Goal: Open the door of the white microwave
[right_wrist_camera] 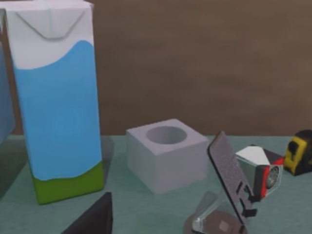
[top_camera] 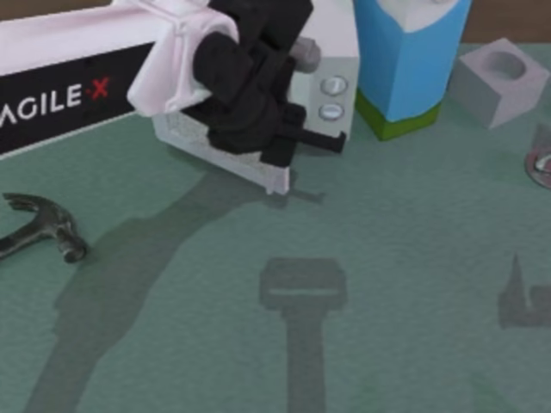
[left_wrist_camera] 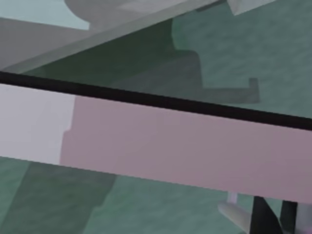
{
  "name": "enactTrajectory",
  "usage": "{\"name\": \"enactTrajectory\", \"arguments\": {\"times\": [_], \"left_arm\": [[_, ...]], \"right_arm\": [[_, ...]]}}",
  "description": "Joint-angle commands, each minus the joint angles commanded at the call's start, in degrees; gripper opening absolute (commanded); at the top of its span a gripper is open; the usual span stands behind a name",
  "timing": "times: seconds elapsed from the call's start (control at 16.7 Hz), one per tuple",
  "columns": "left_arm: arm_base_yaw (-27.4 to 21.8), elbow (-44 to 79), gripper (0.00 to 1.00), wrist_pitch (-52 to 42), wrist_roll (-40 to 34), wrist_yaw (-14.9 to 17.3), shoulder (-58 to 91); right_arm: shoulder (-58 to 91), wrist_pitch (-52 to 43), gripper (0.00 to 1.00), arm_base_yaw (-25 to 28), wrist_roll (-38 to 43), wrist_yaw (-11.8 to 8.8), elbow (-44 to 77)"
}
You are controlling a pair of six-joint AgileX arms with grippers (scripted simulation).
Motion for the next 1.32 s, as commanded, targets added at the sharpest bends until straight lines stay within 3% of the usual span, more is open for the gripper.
{"name": "enactTrajectory", "arguments": {"times": [0.42,0.96,1.32], "left_arm": [[0.0,0.0,0.0,0.0,0.0,0.0,0.0],[1.9,-6.1,0.0,2.1,7.2,4.1,-4.6],[1.9,-6.2,0.0,2.1,7.3,4.2,-4.7]], "right_arm": [[0.0,0.0,1.0,0.0,0.0,0.0,0.0],[0.0,0.0,1.0,0.0,0.0,0.0,0.0],[0.0,0.0,1.0,0.0,0.0,0.0,0.0]]}}
